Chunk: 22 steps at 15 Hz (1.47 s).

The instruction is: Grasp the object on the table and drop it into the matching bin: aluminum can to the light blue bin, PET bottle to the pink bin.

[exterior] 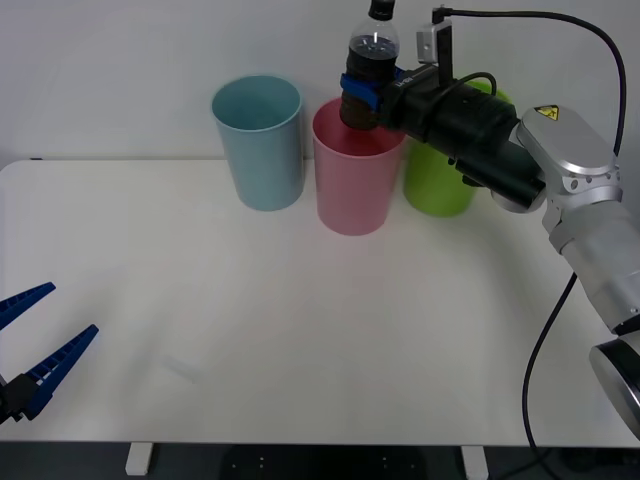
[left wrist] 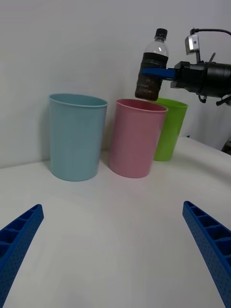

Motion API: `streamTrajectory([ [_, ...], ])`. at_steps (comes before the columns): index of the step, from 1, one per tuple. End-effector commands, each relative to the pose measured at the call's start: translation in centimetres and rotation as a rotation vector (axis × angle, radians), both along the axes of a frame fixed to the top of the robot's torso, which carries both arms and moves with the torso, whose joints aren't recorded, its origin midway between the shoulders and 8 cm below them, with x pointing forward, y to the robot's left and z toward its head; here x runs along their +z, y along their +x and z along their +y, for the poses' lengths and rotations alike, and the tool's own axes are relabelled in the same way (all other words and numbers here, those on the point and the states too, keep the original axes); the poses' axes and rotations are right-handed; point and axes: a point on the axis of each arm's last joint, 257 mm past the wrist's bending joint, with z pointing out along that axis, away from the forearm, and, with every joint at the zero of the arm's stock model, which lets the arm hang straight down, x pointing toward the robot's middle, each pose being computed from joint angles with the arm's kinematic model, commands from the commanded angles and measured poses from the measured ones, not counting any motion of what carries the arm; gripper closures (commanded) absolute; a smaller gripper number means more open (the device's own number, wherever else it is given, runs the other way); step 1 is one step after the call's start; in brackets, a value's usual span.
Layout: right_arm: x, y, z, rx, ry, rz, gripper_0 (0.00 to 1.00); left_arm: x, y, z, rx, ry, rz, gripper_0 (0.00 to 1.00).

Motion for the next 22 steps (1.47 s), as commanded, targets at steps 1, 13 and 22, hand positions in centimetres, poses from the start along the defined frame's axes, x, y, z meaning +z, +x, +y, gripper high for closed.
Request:
streamTrajectory([
  [1, 0.0, 0.0, 0.1, 0.0, -0.007, -0.007, 0.75, 0.0, 0.0, 0.0, 0.0, 0.0, 0.0, 0.0],
  [13, -1.0, -0.6, -0.9, 0.011, -0.012, -0.01, 0.0, 0.0, 0.0, 0.0, 0.0, 0.0, 0.0, 0.0],
  [22, -2.7, -7.3, -4.0, 0.073, -0.007, -0.055, 0.0, 0.0, 0.0, 0.0, 0.0, 0.0, 0.0, 0.0],
])
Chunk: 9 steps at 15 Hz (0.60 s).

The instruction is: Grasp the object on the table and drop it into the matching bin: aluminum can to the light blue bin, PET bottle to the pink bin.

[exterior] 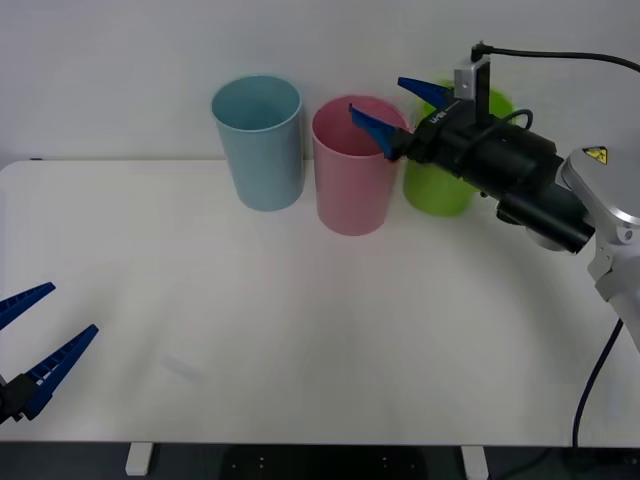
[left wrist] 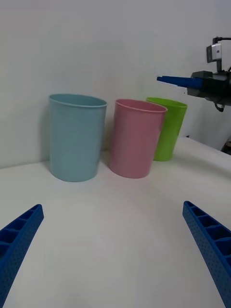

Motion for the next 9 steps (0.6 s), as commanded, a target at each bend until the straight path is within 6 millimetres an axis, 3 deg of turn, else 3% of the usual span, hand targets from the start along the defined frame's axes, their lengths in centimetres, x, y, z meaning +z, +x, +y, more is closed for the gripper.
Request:
streamTrajectory([
  [1, -0.4, -3.2, -0.7, 0.041, 0.012, -0.01, 0.0, 0.0, 0.0, 0.0, 0.0, 0.0, 0.0, 0.0],
  [5, -2.2, -7.6, -2.6, 0.062, -0.007, -0.021, 0.0, 0.0, 0.0, 0.0, 0.0, 0.0, 0.0, 0.0],
  [9, -4.0, -10.7, -4.8, 0.083, -0.023, -0.027, 0.0, 0.0, 0.0, 0.0, 0.0, 0.0, 0.0, 0.0],
])
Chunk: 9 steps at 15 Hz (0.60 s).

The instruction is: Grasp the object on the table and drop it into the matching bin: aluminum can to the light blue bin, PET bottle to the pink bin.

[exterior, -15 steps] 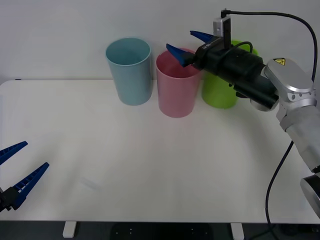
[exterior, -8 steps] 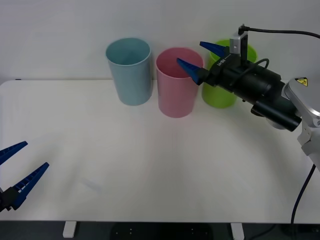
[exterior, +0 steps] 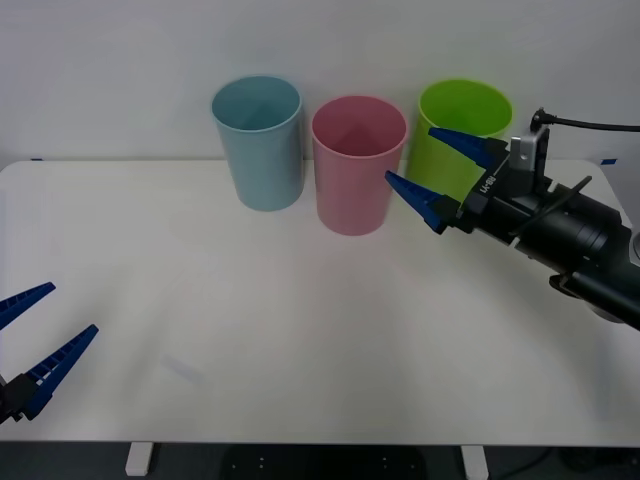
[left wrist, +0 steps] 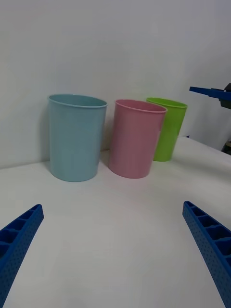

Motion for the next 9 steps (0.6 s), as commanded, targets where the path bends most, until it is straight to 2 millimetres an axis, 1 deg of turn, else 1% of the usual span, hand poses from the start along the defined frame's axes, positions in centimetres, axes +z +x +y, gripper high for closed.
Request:
streamTrajectory([
  [1, -1.4, -1.9, -1.7, 0.023, -0.021, -0.001, 0.0, 0.0, 0.0, 0.0, 0.0, 0.0, 0.0, 0.0],
  [3, -2.7, -3.0, -3.0, 0.024, -0.038, -0.001, 0.0, 0.0, 0.0, 0.0, 0.0, 0.0, 0.0, 0.0],
  [5, -4.2, -4.0, -4.8, 0.004, -0.068, -0.006, 0.0, 0.0, 0.0, 0.0, 0.0, 0.0, 0.0, 0.0],
  [8, -6.4, -5.3, -7.6, -0.045, -0.112, -0.015, 0.0, 0.0, 0.0, 0.0, 0.0, 0.0, 0.0, 0.0],
  [9, -6.8, -5.5, -8.2, -0.055, -0.125, -0.018, 0.0, 0.0, 0.0, 0.0, 0.0, 0.0, 0.0, 0.0],
])
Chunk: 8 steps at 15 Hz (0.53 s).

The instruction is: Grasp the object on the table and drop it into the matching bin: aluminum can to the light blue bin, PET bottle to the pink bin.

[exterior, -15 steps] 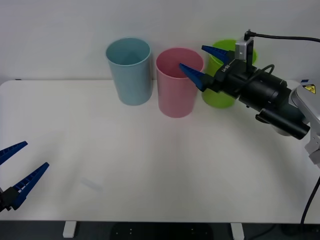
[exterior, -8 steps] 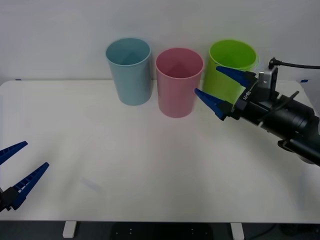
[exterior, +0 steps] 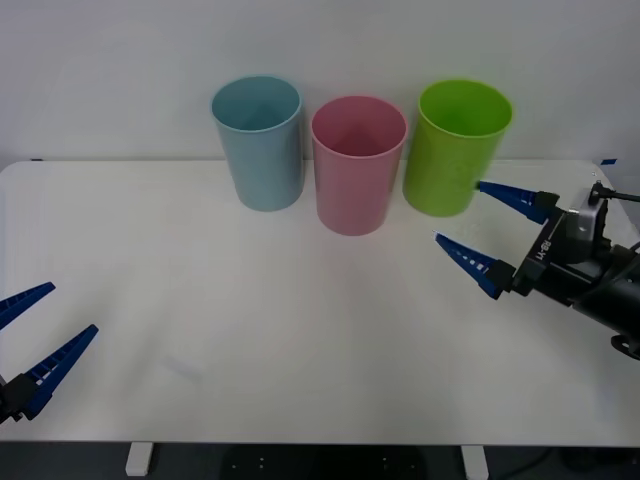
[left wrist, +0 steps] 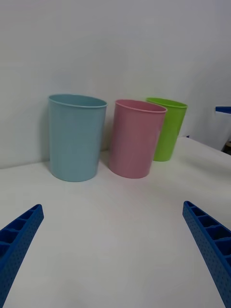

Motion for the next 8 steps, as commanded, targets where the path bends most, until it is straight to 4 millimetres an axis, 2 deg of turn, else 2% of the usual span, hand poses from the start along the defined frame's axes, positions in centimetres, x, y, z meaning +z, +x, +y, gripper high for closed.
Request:
streamTrajectory([
  [1, -1.7, -1.2, -2.1, -0.037, -0.036, -0.009, 0.0, 0.0, 0.0, 0.0, 0.0, 0.0, 0.0, 0.0],
  [4, -3.4, -2.5, -4.2, -0.077, -0.07, -0.016, 0.0, 0.0, 0.0, 0.0, 0.0, 0.0, 0.0, 0.0],
  [8, -5.4, -5.0, -8.0, -0.141, -0.093, -0.003, 0.0, 0.0, 0.0, 0.0, 0.0, 0.0, 0.0, 0.0],
])
